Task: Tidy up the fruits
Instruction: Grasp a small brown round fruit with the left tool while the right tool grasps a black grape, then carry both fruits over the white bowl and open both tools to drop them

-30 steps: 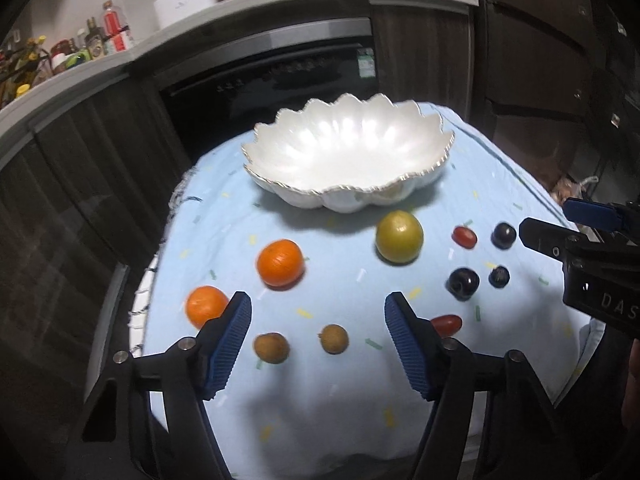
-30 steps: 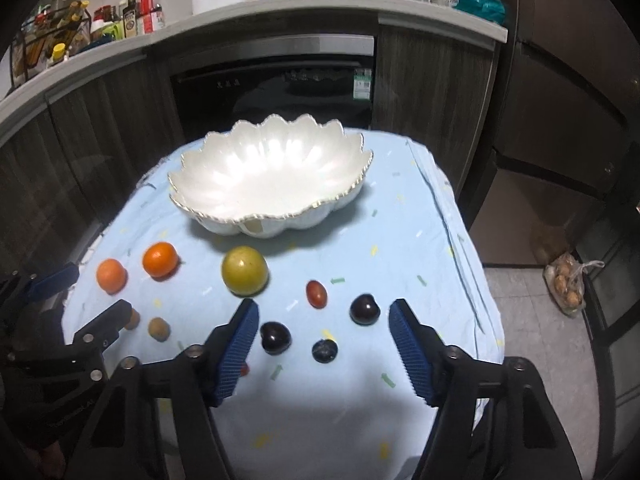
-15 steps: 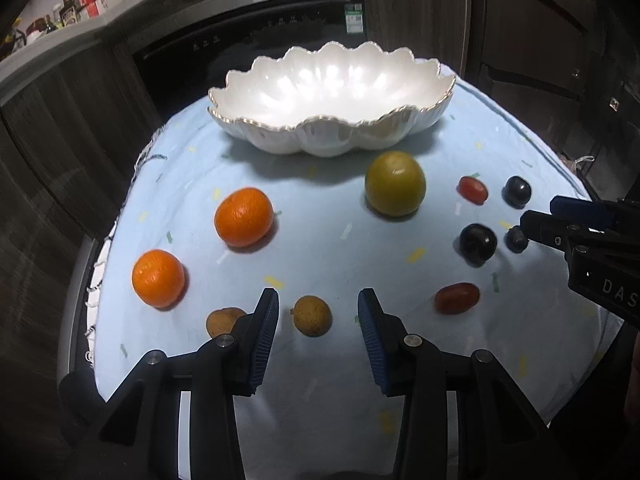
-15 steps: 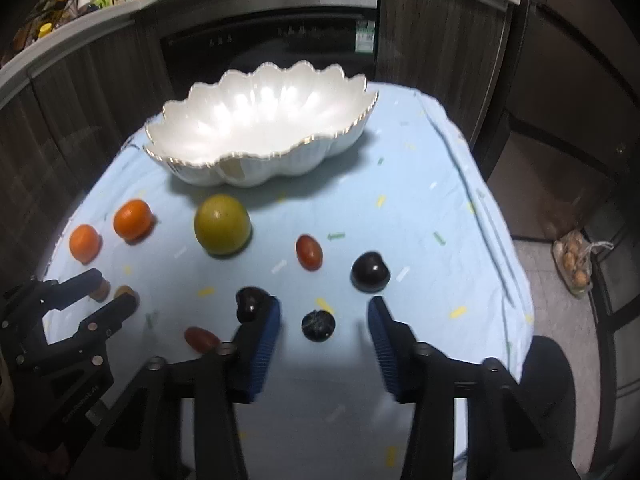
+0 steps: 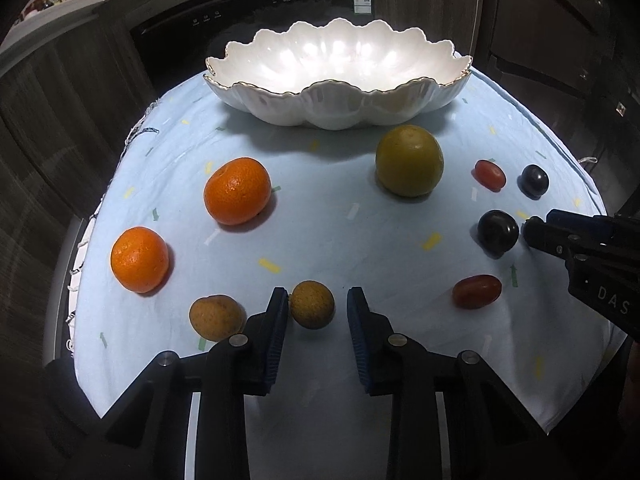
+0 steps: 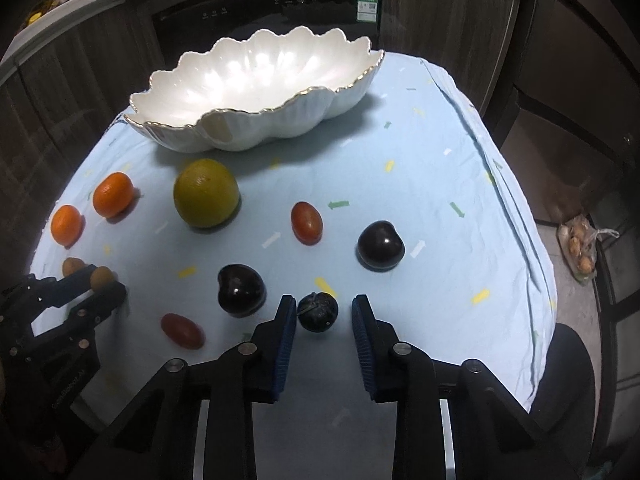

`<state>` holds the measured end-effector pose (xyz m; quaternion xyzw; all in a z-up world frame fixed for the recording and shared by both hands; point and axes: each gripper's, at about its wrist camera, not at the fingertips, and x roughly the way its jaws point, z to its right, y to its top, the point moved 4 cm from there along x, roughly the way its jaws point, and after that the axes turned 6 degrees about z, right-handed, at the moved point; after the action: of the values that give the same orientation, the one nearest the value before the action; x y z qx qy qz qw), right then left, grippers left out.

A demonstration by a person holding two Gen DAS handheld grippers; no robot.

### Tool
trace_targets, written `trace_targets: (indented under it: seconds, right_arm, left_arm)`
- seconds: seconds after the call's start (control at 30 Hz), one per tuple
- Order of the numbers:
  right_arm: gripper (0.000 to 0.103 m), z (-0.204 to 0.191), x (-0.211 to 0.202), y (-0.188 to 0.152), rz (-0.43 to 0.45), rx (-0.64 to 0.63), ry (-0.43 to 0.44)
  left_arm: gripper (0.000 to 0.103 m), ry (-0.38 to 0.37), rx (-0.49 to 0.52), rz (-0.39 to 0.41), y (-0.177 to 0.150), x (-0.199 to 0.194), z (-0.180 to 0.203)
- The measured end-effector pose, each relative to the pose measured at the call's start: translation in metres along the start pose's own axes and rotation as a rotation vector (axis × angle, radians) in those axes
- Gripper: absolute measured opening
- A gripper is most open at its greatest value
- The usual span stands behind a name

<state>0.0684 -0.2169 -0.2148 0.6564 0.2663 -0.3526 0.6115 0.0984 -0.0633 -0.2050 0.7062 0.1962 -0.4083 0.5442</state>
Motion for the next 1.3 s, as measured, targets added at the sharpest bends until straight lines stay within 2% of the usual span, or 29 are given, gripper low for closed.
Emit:
trace_targets:
  seconds: [0.1,0.17,0.57,1.3]
  right_arm:
    - [0.028,-0.002,0.002,-0.001,-0.002,-0.007,0.009]
    - [0.023,-0.004,0.003,-0.003,-0.006,-0.012,0.022]
    - [0.022,-0.002,-0.003,0.005,0.013,-0.005,0.023]
    - [0.022,-0.008,-0.038,0.089,0.150,-0.031,0.030]
  left_arm:
    - [0.030,-0.004,-0.006,-0.001,0.000,0.000,-0.001]
    - [0.024,-0.002,-0.009,-0.002,0.001,0.001,-0.002]
    - [0.023,-0.001,-0.001,0.012,0.009,-0.009,-0.001]
    - [0.023,0.004,-0.022,0.061,0.077,-0.035,-0.021]
